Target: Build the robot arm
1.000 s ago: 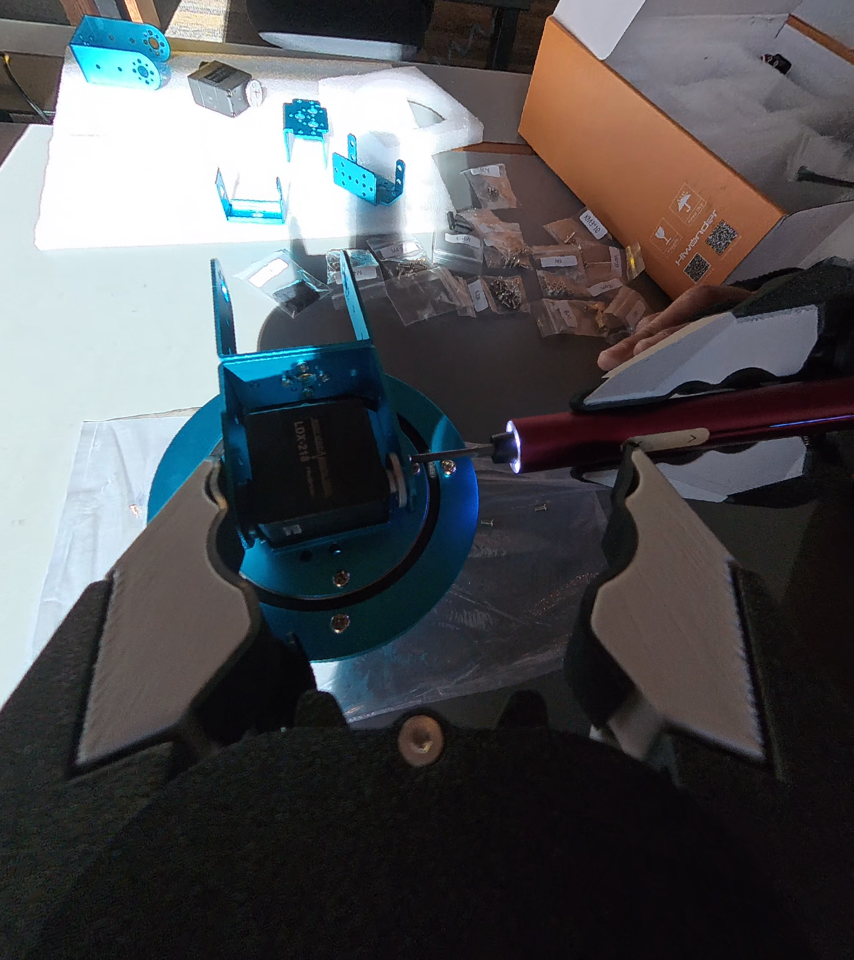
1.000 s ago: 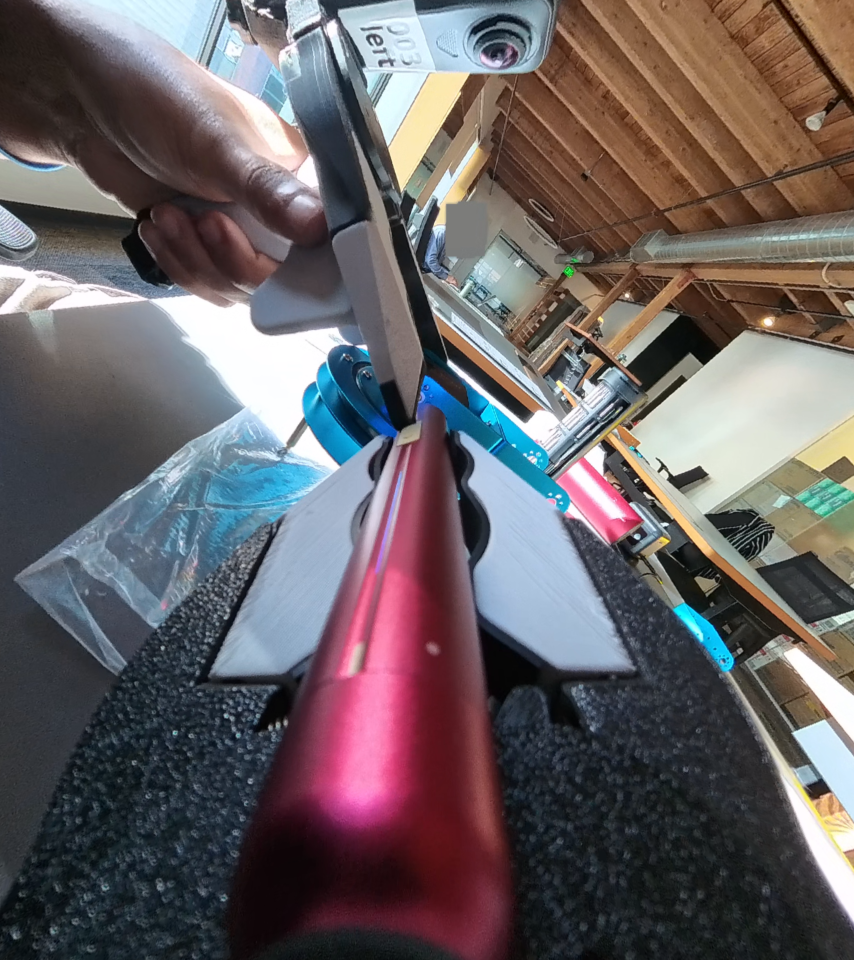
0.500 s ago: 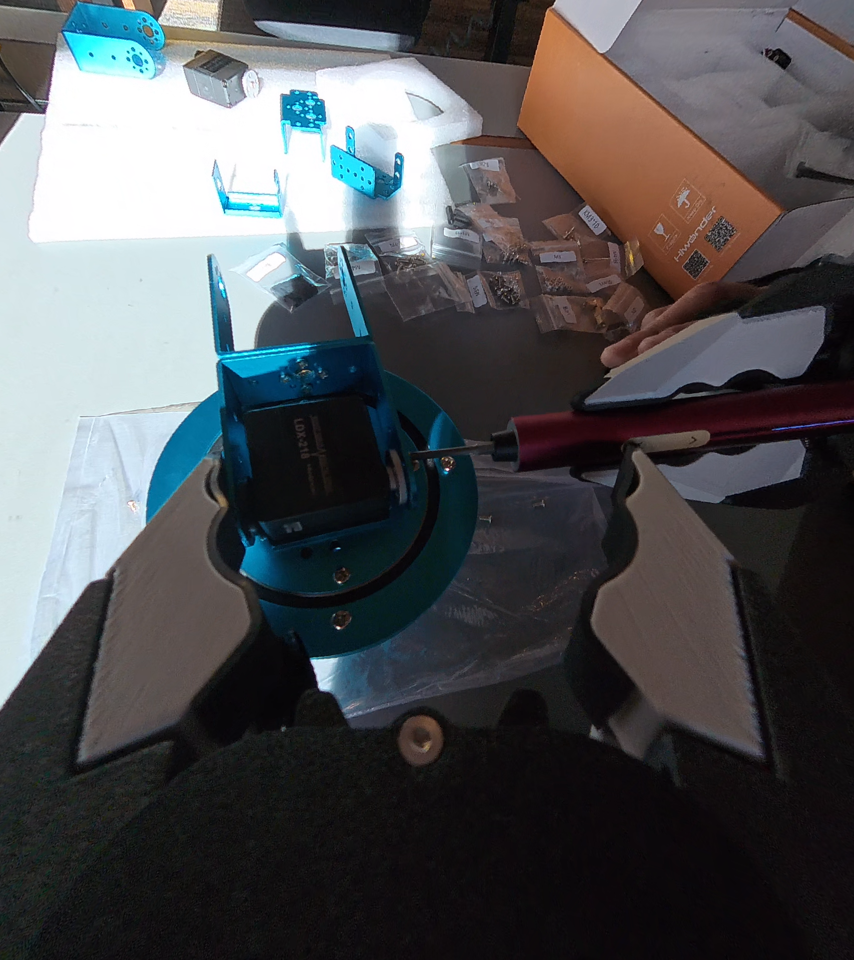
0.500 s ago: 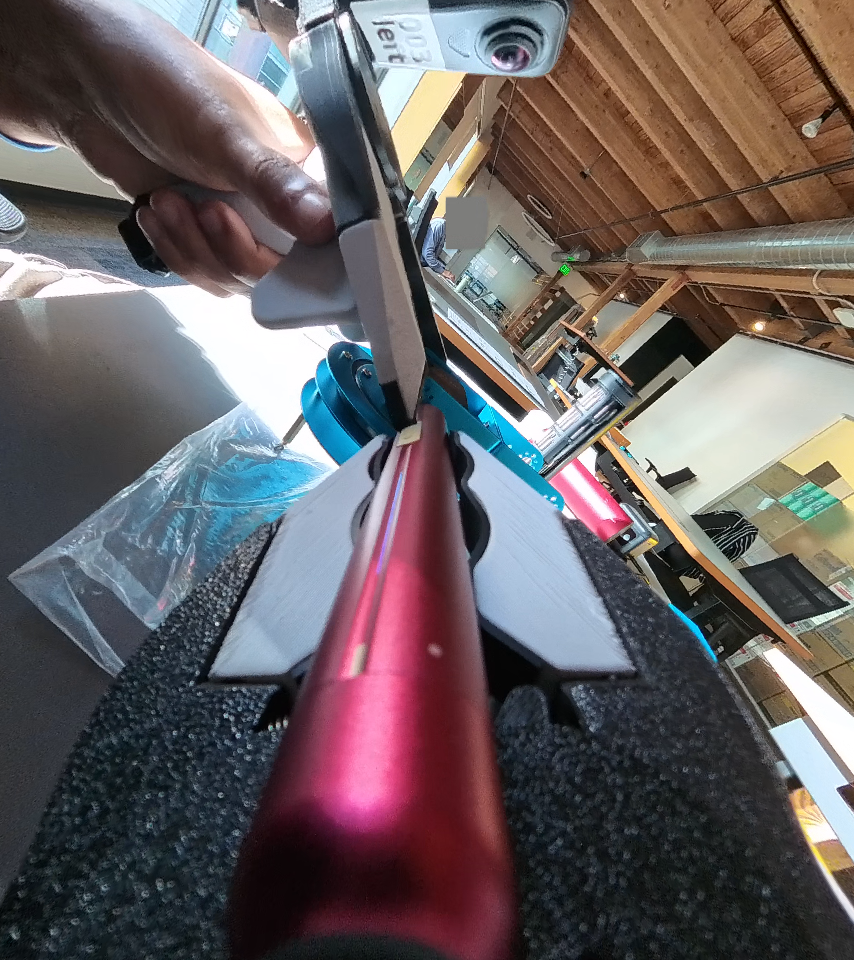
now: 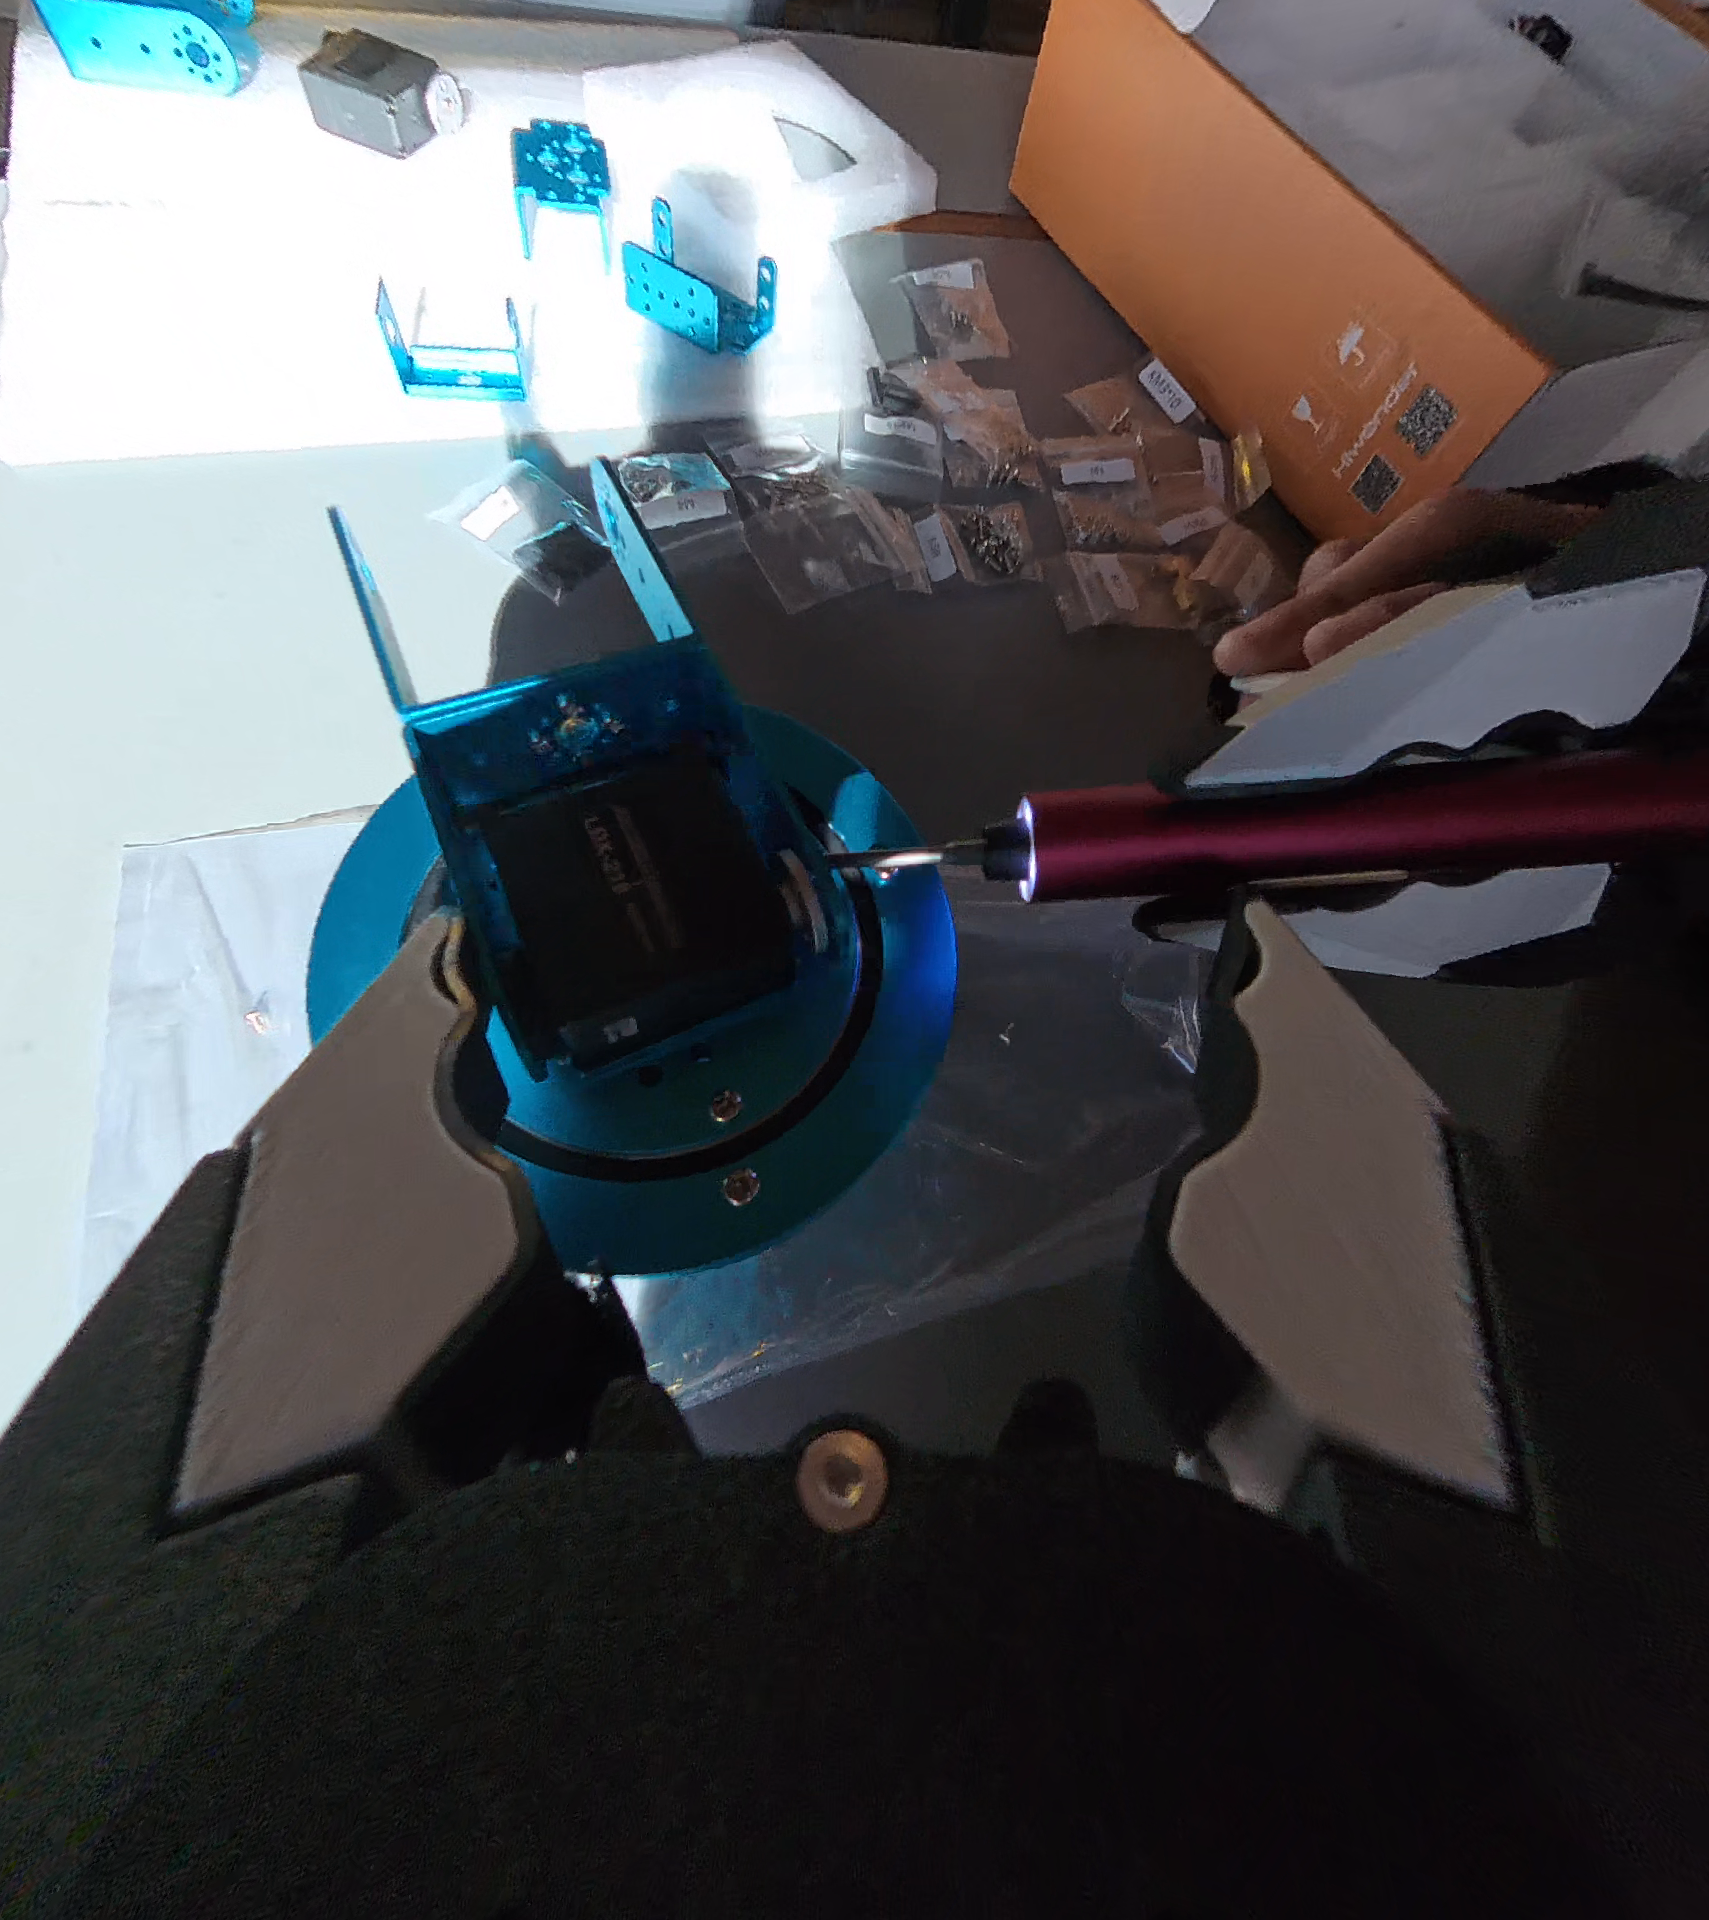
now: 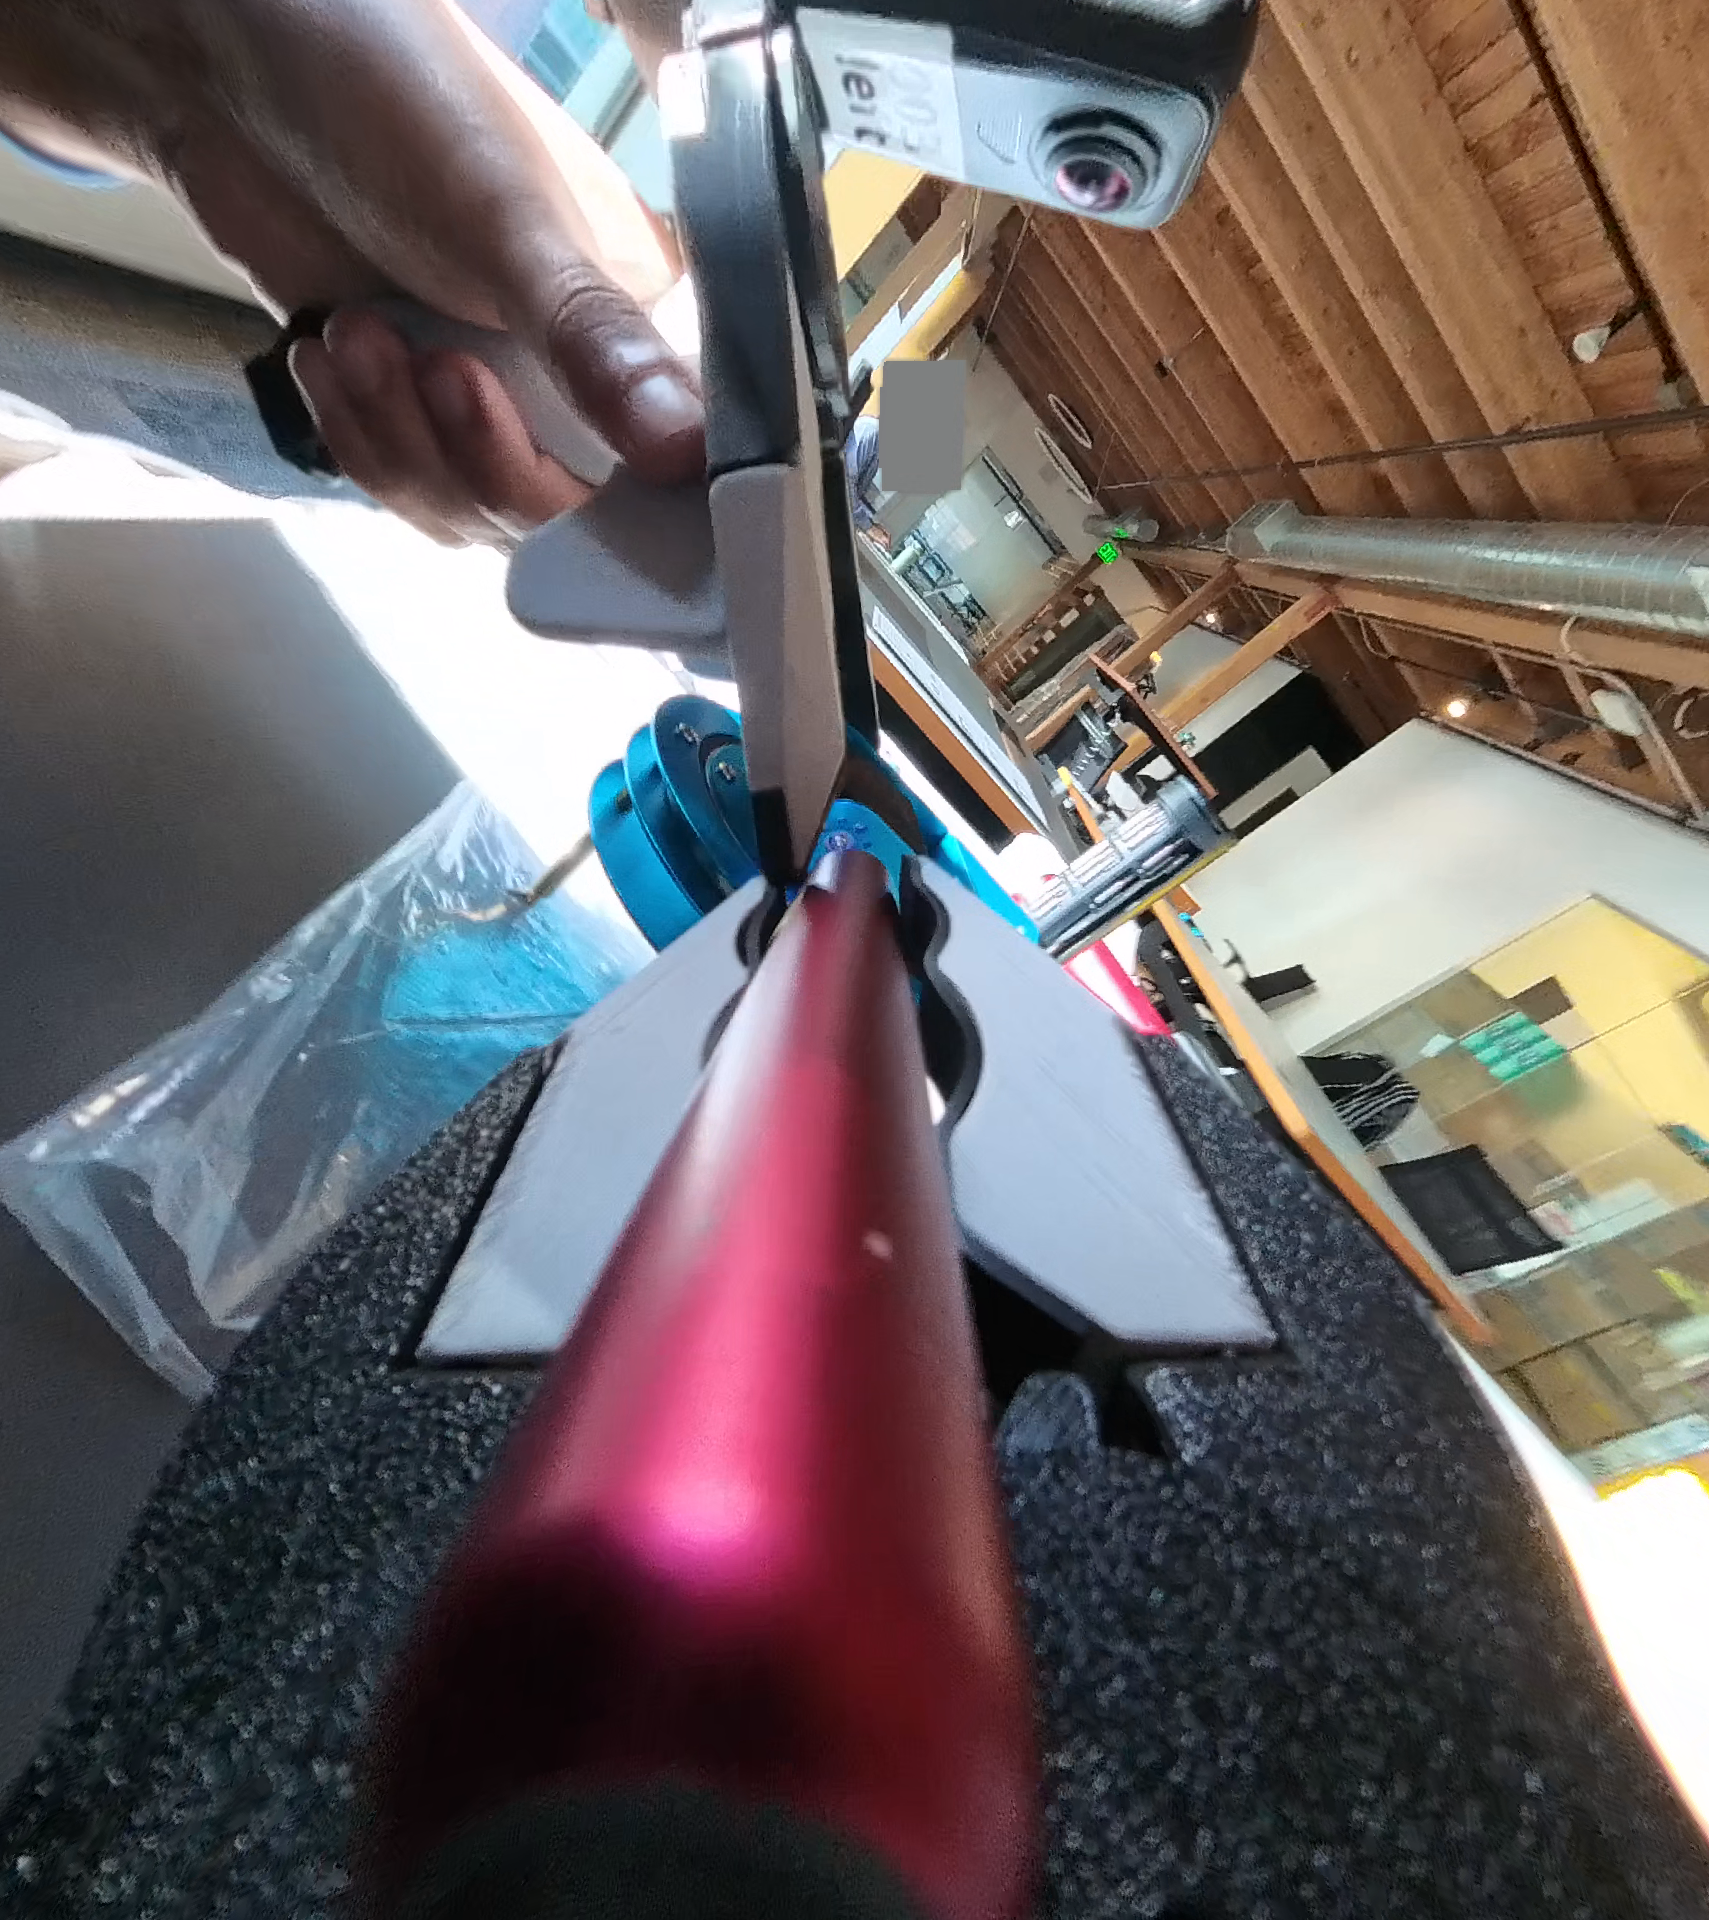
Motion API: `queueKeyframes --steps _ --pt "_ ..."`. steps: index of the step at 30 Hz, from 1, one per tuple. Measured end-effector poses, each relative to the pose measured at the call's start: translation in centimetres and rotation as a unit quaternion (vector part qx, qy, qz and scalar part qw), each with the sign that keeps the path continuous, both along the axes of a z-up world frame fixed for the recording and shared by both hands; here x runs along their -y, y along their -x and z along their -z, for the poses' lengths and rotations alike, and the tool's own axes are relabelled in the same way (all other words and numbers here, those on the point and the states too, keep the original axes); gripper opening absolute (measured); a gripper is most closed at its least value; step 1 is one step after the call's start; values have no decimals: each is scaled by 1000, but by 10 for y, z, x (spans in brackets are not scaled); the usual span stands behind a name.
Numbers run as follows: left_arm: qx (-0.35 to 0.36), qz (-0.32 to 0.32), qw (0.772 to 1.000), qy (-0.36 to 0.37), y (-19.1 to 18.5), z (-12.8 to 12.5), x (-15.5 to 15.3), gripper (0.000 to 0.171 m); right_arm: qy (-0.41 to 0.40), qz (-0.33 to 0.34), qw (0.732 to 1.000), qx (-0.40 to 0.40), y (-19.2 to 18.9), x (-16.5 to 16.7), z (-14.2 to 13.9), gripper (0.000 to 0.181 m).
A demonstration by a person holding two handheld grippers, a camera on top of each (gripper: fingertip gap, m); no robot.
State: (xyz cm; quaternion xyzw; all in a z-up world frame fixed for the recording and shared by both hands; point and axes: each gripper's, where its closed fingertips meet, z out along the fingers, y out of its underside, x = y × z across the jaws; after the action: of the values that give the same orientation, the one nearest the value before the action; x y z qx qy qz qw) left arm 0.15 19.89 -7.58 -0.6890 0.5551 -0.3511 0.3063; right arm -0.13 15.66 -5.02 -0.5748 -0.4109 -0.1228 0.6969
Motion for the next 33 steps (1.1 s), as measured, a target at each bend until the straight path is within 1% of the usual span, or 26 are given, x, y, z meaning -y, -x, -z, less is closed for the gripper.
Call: queueKeyframes --steps 1,2,3,4,5,6,8,9,11,12,13,16,19,20,22,24,25,26,27,28,30,31,33 --pt "-11 9 1000 -3 1 1 0 135 9 -8 1000 -21 1 0 1 28" --pt "-23 17 1000 -11 4 2 -3 127 12 -12 999 -30 1 0 1 24" --pt "-27 22 999 -28 8 1 -8 112 9 -14 999 -43 -2 -1 -2 22" --pt "-27 36 998 -51 11 0 -11 103 23 -25 997 -74 -4 -1 -4 19" --pt "-41 65 994 -74 15 2 -10 103 36 -33 993 -104 -7 -1 -5 19" --pt "-56 95 989 -102 19 5 -10 104 42 -39 992 -117 -9 -2 -6 20" --pt "-60 139 973 -176 20 3 -21 91 35 -50 991 -118 -9 -2 -6 20" --pt "-60 167 967 -182 21 2 -22 90 35 -55 990 -122 -9 -2 -5 20" --pt "-45 206 954 -211 19 -7 -30 71 36 -65 990 -120 -11 -2 -4 21" --pt "-34 243 944 -223 20 -11 -27 62 38 -69 990 -117 -12 -2 -4 21" --pt "-27 266 937 -224 20 -17 -26 56 44 -70 990 -118 -14 -2 -3 21" --pt "-34 332 921 -201 20 -27 -15 60 47 -72 990 -114 -15 -4 -2 21" --pt "-41 390 892 -225 16 -29 -3 61 45 -71 990 -112 -15 -4 -2 21" --pt "-51 408 881 -234 16 -25 -2 57 43 -71 990 -112 -15 -4 -2 21" --pt "-44 435 863 -253 9 -24 2 58 41 -71 991 -110 -15 -3 -2 21" --pt "-20 482 845 -233 6 -24 21 37 38 -69 991 -108 -15 -3 -1 21" --pt "-14 497 839 -219 1 -22 31 46 38 -69 991 -108 -15 -3 -1 21" --pt "-21 508 834 -214 -2 -16 38 47 39 -68 991 -109 -14 -4 -1 22" --pt "-37 519 824 -225 -5 -9 42 47 41 -68 991 -111 -14 -4 -1 21" --pt "-49 523 814 -248 -9 -2 42 49 41 -68 990 -113 -14 -4 -2 21" --pt "-57 521 803 -284 -16 6 43 51 41 -64 991 -113 -14 -4 -1 21" --pt "-60 520 800 -293 -18 9 44 46 42 -61 991 -115 -14 -4 -2 21" --pt "-43 501 803 -319 -26 7 43 22 44 -58 990 -117 -13 -4 -1 20"
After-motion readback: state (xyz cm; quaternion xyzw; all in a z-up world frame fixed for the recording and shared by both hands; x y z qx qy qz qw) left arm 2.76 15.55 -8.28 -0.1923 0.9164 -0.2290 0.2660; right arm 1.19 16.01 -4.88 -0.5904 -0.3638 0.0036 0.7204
